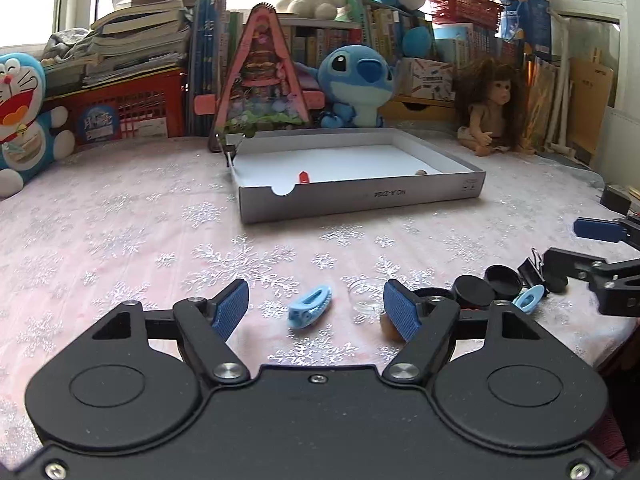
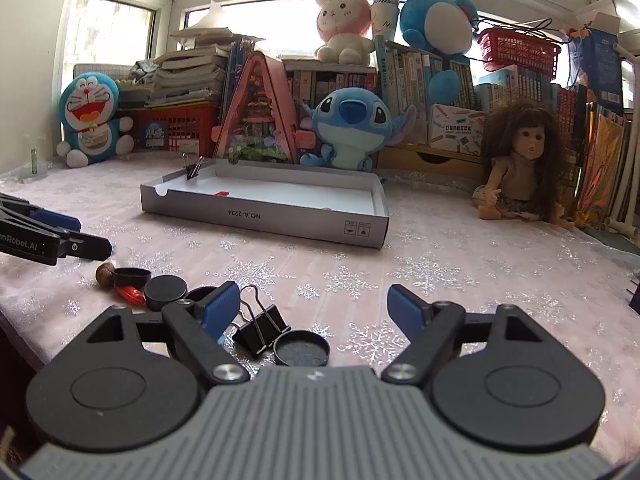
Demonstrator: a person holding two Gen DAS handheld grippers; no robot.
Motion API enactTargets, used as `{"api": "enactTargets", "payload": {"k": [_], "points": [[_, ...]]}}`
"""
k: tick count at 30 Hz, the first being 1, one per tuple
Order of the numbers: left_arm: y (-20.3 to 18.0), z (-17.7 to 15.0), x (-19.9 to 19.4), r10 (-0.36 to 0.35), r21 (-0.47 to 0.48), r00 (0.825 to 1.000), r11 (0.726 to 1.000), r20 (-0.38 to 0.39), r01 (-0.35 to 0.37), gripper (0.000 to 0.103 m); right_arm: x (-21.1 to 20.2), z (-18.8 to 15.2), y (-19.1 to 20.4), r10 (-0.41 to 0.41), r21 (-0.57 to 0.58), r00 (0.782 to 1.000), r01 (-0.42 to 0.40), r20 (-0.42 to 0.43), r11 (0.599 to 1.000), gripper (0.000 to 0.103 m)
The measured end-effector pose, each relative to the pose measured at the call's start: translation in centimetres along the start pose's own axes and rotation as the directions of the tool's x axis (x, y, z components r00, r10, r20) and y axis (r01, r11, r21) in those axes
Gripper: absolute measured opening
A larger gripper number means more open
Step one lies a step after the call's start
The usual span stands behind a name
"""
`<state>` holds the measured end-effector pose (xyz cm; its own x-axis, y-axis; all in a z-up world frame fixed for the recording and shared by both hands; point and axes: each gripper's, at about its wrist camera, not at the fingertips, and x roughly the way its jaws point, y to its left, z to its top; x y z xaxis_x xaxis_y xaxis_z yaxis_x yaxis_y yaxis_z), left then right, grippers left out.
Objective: Organize rigid objects
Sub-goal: 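Move the left tool to the clear plastic cup while the right tool approaches a black lid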
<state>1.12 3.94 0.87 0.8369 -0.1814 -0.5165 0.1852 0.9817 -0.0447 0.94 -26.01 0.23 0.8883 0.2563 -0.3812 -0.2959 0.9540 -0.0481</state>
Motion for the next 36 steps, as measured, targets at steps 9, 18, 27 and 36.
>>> {"api": "enactTargets", "payload": {"k": [9,18,27,36], "points": [[0.4,0.0,0.7,-0.011,-0.008,0.999,1.0,-0.033,0.011,0.047,-0.2,-0.5,-0.9,-0.022,0.015,0.999,0.023,-0.041,1.0,0.085],[0.3,-0.2,0.7,-0.016,-0.007,0.999,1.0,-0.031,0.016,0.037,-0.1,-1.0,-0.3,-0.012,-0.009,0.997,0.012,-0.081,1.0,0.076],[0.0,-0.5,1.0,-0.012,0.002,0.999,1.0,-0.038,0.012,0.036,0.6,-1.6,-0.4,-0.001,0.028,0.991,0.005,-0.135,1.0,0.068],[0.3,-0.3,0.1,-0.018,0.006,1.0,1.0,0.002,0.018,0.035,0.9,-1.5,-0.4,-0.012,0.037,0.991,0.017,-0.133,0.999,0.068]]}}
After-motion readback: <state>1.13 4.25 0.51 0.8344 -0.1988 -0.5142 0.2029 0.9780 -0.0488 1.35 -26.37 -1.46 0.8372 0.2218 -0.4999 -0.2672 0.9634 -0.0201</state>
